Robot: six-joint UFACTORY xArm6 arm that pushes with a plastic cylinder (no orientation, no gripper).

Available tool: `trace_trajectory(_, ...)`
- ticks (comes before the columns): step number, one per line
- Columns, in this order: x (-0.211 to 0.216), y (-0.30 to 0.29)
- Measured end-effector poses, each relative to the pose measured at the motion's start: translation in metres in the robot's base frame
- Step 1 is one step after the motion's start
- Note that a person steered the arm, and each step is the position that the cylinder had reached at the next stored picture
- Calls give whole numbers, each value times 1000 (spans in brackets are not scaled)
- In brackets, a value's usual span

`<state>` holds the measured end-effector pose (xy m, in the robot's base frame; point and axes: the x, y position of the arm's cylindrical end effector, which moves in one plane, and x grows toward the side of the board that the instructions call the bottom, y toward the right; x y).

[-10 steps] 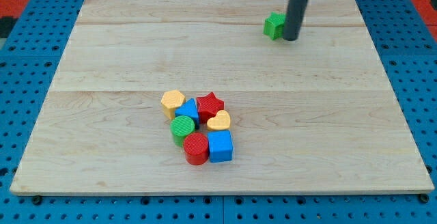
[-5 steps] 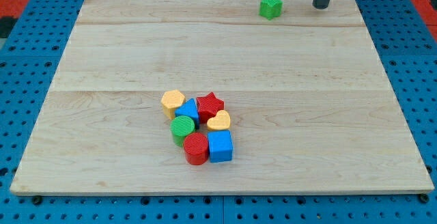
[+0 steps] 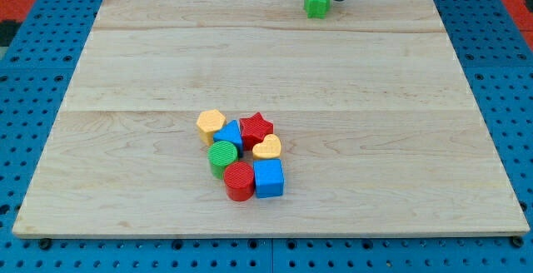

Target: Push the green star to the top center of the board

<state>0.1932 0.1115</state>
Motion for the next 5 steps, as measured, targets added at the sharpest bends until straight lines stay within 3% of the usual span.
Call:
trace_trajectory(2, 29, -11)
trace_trajectory(5, 41, -102)
